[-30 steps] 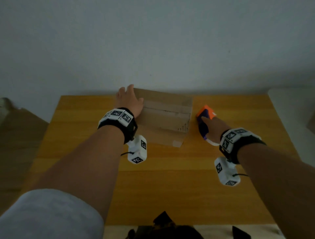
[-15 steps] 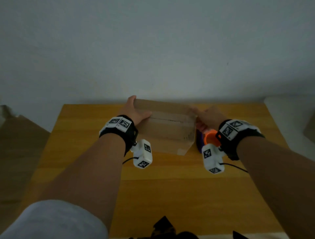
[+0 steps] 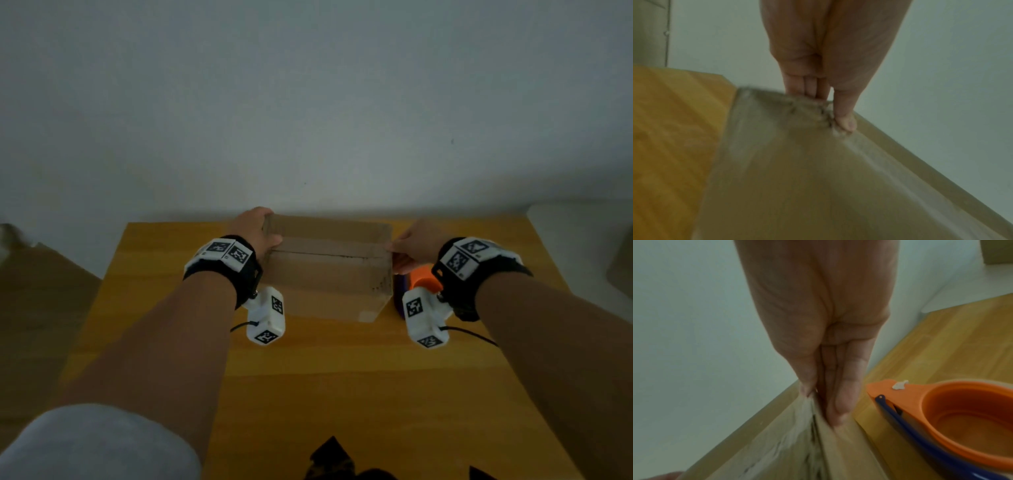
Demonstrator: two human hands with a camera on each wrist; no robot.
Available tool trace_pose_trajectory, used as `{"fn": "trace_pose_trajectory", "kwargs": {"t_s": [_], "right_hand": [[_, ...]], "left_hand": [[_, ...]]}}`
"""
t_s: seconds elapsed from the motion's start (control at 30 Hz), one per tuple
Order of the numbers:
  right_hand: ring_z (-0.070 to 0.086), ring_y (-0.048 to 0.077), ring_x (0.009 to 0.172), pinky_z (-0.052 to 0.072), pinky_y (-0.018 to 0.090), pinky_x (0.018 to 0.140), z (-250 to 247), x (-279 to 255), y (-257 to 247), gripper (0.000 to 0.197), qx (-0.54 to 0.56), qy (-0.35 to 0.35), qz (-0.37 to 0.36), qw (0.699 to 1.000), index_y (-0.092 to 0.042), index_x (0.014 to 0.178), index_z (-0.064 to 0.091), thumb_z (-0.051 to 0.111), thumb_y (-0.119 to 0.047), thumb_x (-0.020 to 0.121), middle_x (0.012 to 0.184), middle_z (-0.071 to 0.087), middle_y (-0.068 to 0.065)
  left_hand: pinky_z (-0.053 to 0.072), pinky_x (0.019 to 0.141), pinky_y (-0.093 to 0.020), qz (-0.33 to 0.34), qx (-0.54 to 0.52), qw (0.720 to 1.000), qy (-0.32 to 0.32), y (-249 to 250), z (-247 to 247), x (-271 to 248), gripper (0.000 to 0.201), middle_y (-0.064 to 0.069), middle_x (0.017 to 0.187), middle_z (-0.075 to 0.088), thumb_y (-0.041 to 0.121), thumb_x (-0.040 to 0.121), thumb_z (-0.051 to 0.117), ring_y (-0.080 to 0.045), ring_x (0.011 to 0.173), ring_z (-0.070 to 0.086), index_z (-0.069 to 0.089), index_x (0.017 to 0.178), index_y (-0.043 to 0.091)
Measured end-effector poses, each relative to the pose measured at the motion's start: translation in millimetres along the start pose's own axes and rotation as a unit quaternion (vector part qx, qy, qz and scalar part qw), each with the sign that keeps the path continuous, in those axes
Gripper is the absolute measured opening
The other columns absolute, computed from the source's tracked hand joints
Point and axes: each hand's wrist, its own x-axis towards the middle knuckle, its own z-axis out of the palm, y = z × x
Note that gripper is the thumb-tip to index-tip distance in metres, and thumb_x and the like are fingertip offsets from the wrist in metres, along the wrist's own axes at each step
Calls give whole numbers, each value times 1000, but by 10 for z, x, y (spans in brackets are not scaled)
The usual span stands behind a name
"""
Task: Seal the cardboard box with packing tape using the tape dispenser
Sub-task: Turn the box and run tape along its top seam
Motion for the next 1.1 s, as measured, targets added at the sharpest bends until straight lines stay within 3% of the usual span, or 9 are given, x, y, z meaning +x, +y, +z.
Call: {"fn": "trace_pose_trajectory", "kwargs": {"t_s": [0.07, 0.17, 0.33, 0.47, 0.57, 0.7, 0.83, 0.93, 1.1], "right_hand": [[64, 15, 55, 52, 19, 44, -47, 21, -14, 22, 31, 14, 3, 999, 3, 103, 66, 59, -15, 92, 80, 68, 12], [64, 15, 58, 51, 21, 48, -109, 23, -59, 9, 30, 23, -1, 999, -8, 88, 63, 60, -15, 90, 81, 69, 12], [68, 27, 69, 59, 38, 74, -145, -7, -100, 23, -15, -20, 39, 999, -5, 72, 62, 61, -18, 90, 85, 71, 16], [70, 26, 66, 59, 35, 63, -147, -140, -66, 23, -24, -66, 71, 995, 1, 102, 64, 56, -19, 94, 94, 72, 17], [72, 25, 65, 61, 37, 70, -121, -188, -1, 25, -37, -91, 87, 991, -3, 97, 64, 56, -26, 95, 83, 73, 15], [71, 26, 63, 60, 37, 68, -110, -174, 3, 30, -32, -82, 91, 992, -4, 82, 65, 55, -30, 95, 73, 73, 16], [70, 29, 70, 61, 40, 75, -180, -89, -12, 25, -2, -33, 54, 998, 4, 93, 67, 57, -19, 93, 77, 71, 16], [67, 26, 70, 60, 37, 73, -199, -47, -38, 27, 47, -12, 12, 999, 5, 112, 64, 62, -8, 89, 76, 68, 15], [65, 24, 70, 56, 33, 70, -81, -75, -132, 62, 55, -41, -12, 998, -9, 142, 40, 65, 1, 86, 97, 70, 21]], "left_hand": [[42, 98, -38, -30, 72, 996, -31, 78, -100, 23, 60, -11, 138, 51, 33, 81, 72, -31, 124, 50, 51, 132, 10], [49, 78, -36, -70, 160, 981, -86, 196, -213, 69, 59, -13, 120, 65, 41, 73, 78, -30, 101, 63, 63, 116, 4], [43, 104, -39, -17, 151, 983, -103, 334, -199, 121, 63, -9, 140, 52, 36, 80, 73, -28, 126, 51, 52, 134, 11], [42, 104, -36, 43, 131, 984, -113, 482, -88, 148, 61, -6, 137, 55, 44, 80, 70, -25, 124, 53, 55, 132, 16], [43, 101, -36, 40, 162, 978, -129, 538, 11, 151, 65, -7, 136, 55, 48, 81, 67, -26, 123, 53, 52, 134, 13], [47, 74, -32, -8, 164, 978, -126, 518, 23, 174, 45, -15, 103, 65, 54, 87, 55, -30, 95, 64, 63, 98, 11], [47, 89, -38, -75, 188, 969, -139, 522, -26, 112, 61, -18, 127, 60, 53, 91, 48, -33, 112, 59, 56, 124, 2], [50, 95, -42, -80, 177, 959, -205, 479, -23, 80, 62, -14, 132, 58, 49, 90, 54, -30, 114, 60, 48, 136, 8], [50, 96, -49, -87, 48, 961, -259, 522, 36, 44, 91, -17, 141, 50, 28, 80, 75, -35, 119, 58, 19, 151, 14]]}}
